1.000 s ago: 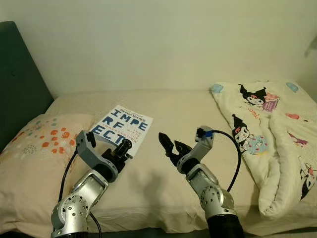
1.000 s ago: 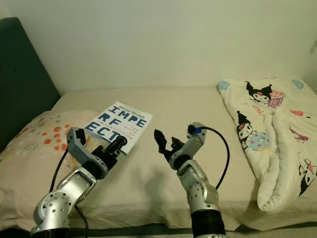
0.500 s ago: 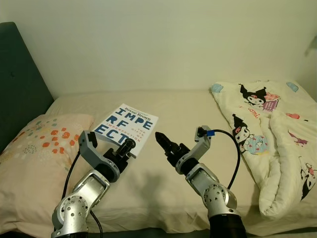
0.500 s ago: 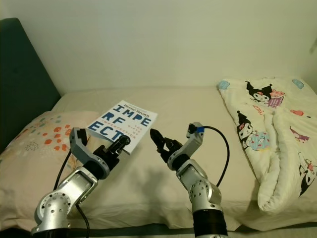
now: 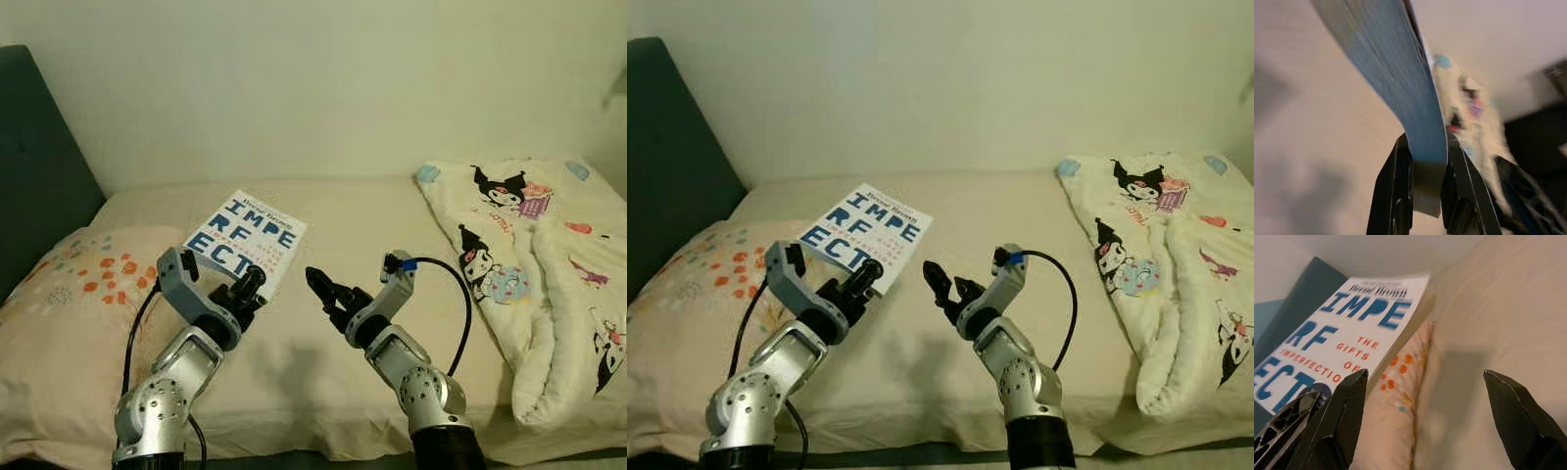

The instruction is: Clean up the room

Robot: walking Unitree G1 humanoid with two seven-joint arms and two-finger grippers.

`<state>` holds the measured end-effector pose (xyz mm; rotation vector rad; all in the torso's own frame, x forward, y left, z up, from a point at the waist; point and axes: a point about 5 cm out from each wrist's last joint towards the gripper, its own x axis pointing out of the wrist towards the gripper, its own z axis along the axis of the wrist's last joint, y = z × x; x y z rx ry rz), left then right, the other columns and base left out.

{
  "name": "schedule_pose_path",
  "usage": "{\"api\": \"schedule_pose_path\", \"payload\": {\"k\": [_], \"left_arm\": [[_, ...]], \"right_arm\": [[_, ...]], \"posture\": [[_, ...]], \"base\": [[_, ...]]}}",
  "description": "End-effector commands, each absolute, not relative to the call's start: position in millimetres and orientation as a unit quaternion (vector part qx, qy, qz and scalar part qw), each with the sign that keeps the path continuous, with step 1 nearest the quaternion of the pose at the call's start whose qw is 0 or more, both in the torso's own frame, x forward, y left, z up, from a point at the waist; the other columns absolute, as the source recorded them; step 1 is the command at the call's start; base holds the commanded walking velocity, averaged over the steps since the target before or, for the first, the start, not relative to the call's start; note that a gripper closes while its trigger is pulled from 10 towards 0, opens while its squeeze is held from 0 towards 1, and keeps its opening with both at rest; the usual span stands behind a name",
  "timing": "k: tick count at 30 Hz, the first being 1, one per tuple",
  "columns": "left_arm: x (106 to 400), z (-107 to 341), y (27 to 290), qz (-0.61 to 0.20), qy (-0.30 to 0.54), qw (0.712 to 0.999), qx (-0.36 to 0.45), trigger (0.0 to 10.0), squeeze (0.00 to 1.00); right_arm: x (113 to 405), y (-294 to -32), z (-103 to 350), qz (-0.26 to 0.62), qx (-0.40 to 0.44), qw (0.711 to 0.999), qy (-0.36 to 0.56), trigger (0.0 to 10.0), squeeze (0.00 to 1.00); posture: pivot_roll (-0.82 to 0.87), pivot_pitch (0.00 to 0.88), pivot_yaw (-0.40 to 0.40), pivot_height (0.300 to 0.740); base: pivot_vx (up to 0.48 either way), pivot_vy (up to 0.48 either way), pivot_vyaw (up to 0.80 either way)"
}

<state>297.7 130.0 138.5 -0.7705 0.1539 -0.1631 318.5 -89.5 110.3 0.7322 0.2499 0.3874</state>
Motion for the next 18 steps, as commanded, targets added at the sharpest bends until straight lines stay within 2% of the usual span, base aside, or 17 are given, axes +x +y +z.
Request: {"api": "schedule_pose_path", "payload": {"k": [1,3,7,8,13,18], "left_arm": [[294.0,129.6,124.8,-0.071,0.085,0.916,-0.387,10.0,0.00],[293.8,129.5,124.2,-0.074,0.086,0.913,-0.393,10.0,0.00],[288.0,134.6,114.8,-0.121,0.093,0.873,-0.462,10.0,0.00],[288.0,134.6,114.8,-0.121,0.093,0.873,-0.462,10.0,0.00],[279.4,139.8,104.0,-0.181,0.105,0.841,-0.499,10.0,0.00],[274.4,140.4,97.1,-0.210,0.115,0.839,-0.489,10.0,0.00]], "right_arm": [[317.0,-89.7,106.7,0.177,0.339,0.916,0.123,10.0,0.00],[317.2,-89.5,106.8,0.178,0.336,0.917,0.123,10.0,0.00],[319.9,-85.9,110.2,0.181,0.357,0.909,0.121,10.0,0.00],[319.9,-85.9,110.2,0.181,0.357,0.909,0.121,10.0,0.00],[320.3,-78.9,115.5,0.206,0.405,0.882,0.126,10.0,0.00],[320.4,-77.0,117.0,0.210,0.416,0.876,0.126,10.0,0.00]], "posture": [[-0.04,0.092,0.040,0.740],[-0.04,0.092,0.040,0.740],[-0.04,0.092,0.040,0.740],[-0.04,0.092,0.040,0.740],[-0.04,0.094,0.037,0.740],[-0.04,0.095,0.036,0.740]], "base": [[0.000,0.000,0.00],[0.000,0.000,0.00],[0.000,0.000,0.00],[0.000,0.000,0.00],[0.000,0.000,0.00],[0.000,0.000,0.00]]}}
